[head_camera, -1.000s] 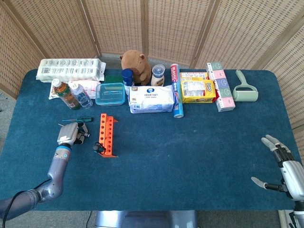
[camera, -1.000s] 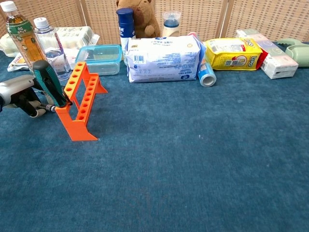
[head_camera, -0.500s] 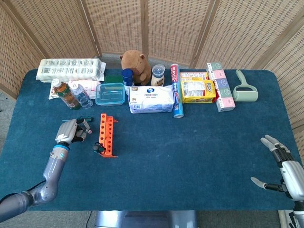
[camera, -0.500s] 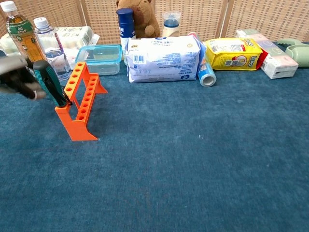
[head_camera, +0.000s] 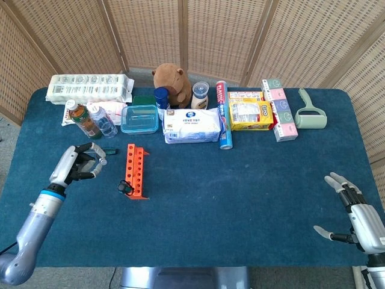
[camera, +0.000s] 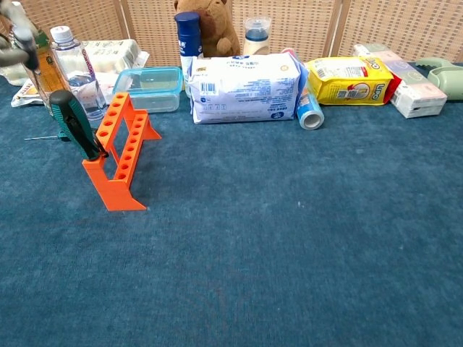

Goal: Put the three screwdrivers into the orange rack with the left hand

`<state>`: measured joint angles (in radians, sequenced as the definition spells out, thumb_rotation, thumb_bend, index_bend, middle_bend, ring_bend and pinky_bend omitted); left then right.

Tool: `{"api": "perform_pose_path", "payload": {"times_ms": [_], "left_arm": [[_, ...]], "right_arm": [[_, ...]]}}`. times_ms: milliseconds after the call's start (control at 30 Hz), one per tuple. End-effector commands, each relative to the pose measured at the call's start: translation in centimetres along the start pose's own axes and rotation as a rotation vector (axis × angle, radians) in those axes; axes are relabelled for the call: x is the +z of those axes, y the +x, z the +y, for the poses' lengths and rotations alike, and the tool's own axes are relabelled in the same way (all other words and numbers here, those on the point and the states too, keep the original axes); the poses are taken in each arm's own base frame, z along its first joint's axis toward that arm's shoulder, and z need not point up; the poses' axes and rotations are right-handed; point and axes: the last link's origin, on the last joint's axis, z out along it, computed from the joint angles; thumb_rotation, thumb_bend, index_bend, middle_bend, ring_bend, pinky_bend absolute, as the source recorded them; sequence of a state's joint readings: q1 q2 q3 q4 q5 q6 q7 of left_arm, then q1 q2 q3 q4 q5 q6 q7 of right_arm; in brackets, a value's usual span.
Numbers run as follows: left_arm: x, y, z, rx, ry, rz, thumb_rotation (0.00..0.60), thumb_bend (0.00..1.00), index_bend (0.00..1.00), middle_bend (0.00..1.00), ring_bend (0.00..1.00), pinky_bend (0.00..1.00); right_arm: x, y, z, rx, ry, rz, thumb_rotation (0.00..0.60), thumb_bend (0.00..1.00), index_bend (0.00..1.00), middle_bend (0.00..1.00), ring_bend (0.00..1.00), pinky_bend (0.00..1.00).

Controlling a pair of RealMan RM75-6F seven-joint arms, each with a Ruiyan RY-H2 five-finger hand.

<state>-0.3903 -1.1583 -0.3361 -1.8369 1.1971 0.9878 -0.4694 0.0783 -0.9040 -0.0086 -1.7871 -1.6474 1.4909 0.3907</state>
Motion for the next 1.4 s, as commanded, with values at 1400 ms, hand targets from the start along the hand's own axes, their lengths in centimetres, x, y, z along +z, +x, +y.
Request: {"api": "perform_pose_path", "payload": {"times_ms": [1400], "left_arm": [[1.1,1.0,-0.7,-0.590,0.027,-0.486,0.600,0.48,0.61,0.97,1.00,1.00]], "right_arm": [[0.3,-0.8,-0.2,-0.023,-0.002,-0.023,0.600,0.02,0.07,0.03,0.00,0.00]]}}
